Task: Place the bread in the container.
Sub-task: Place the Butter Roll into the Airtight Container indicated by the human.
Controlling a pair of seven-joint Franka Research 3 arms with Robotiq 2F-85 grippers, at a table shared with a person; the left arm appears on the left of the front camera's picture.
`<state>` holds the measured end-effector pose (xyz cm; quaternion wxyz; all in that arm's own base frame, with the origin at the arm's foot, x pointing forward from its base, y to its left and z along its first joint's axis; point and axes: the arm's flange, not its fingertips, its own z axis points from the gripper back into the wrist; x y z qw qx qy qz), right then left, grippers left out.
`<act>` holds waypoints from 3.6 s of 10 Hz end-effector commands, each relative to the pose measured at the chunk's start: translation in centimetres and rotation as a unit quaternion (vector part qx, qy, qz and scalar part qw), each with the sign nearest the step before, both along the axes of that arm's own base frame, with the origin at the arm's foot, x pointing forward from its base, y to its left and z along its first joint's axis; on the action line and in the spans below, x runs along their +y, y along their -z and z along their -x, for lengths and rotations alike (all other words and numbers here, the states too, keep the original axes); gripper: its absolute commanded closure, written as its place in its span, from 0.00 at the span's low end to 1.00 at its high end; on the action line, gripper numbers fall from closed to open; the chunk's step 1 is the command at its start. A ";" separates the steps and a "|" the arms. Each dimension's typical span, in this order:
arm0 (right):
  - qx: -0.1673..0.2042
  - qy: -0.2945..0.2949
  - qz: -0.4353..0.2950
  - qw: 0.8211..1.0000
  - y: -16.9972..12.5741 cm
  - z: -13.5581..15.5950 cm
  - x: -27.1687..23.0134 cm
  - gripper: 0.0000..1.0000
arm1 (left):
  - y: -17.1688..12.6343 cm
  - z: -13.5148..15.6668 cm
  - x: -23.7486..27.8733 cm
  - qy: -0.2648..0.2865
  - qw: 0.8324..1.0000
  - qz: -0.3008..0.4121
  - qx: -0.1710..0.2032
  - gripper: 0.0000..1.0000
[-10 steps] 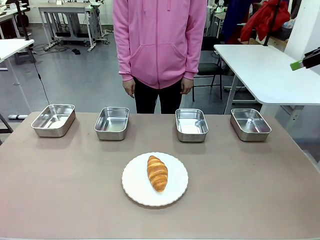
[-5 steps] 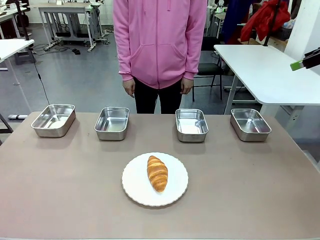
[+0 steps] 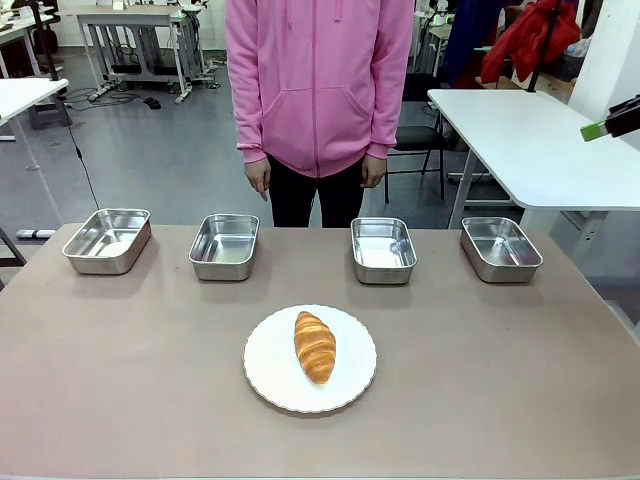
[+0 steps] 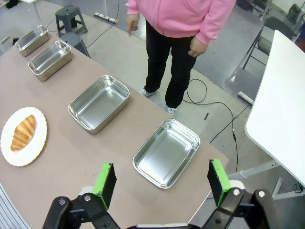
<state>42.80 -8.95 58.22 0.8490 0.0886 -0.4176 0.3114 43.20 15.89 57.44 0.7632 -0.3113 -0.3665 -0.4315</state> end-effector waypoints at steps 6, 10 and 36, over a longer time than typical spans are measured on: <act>-0.005 -0.001 -0.007 1.000 0.1 -0.1 0.0 0.00 | -0.1 0.0 0.1 0.001 1.000 -0.001 -0.005 0.00; -0.005 -0.001 -0.007 1.000 0.1 -0.1 0.0 0.00 | -0.1 0.0 0.1 0.001 1.000 -0.001 -0.005 0.00; -0.005 -0.001 -0.007 1.000 0.1 -0.1 0.0 0.00 | 10.0 -5.3 -44.8 -0.233 0.926 -0.241 0.175 0.00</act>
